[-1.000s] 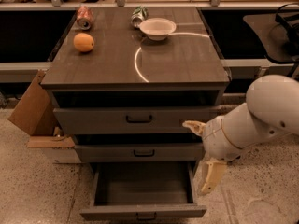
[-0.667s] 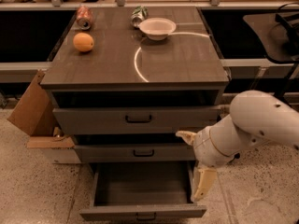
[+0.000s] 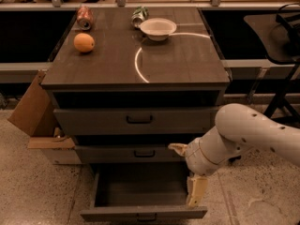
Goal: Close bottom drawer
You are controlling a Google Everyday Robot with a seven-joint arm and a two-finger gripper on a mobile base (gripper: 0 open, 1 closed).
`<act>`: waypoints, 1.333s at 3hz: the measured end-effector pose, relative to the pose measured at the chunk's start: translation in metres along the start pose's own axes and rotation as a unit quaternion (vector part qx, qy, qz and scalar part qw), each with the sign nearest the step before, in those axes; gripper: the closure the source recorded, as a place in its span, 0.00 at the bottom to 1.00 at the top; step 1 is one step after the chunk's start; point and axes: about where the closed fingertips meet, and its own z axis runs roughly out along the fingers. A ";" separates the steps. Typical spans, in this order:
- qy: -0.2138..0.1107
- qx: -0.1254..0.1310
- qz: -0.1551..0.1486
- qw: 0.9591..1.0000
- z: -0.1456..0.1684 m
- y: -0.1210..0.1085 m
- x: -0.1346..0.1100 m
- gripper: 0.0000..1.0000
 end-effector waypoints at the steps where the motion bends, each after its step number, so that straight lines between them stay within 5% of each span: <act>1: -0.001 -0.026 -0.007 1.000 0.018 0.003 0.007 0.00; 3: 0.007 -0.064 -0.013 0.998 0.083 0.027 0.035 0.00; 4: 0.032 -0.064 0.015 0.997 0.126 0.033 0.055 0.00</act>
Offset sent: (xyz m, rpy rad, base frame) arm -0.0270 0.0045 -0.0982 -0.0139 0.1068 0.1213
